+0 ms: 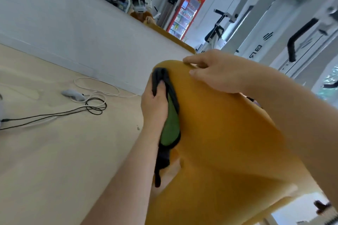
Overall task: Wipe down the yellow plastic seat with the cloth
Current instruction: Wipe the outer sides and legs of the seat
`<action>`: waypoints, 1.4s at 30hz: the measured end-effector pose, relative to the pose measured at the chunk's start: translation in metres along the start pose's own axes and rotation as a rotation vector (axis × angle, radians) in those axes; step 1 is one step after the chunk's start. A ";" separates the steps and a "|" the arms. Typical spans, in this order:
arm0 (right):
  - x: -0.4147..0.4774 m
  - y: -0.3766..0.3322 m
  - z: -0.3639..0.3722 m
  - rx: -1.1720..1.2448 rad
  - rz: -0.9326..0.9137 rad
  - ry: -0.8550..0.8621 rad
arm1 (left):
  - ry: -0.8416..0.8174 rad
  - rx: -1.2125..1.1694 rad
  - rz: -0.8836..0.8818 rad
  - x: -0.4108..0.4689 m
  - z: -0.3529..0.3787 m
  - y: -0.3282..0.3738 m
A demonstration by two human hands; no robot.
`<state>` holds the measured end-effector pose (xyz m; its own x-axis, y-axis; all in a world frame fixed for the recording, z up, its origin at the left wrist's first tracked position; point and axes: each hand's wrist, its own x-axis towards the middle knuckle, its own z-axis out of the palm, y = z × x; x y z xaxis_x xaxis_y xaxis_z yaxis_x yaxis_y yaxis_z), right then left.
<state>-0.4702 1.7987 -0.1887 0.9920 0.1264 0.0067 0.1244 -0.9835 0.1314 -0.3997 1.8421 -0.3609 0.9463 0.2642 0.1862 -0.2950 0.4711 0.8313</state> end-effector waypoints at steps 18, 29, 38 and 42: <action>0.032 -0.001 0.015 -0.054 0.056 0.110 | -0.099 -0.072 0.046 0.046 0.001 -0.004; -0.063 0.021 0.017 0.030 0.003 0.162 | -0.078 0.092 0.159 -0.013 -0.010 -0.008; -0.019 -0.003 0.029 -0.295 0.017 0.103 | -0.085 0.213 0.400 -0.047 0.005 -0.001; -0.019 -0.003 0.026 -0.338 0.006 0.070 | -0.085 0.095 0.113 0.011 0.000 -0.024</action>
<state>-0.4888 1.7957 -0.2150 0.9872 0.1407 0.0754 0.0920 -0.8874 0.4517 -0.3820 1.8339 -0.3785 0.9166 0.2372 0.3217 -0.3905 0.3595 0.8475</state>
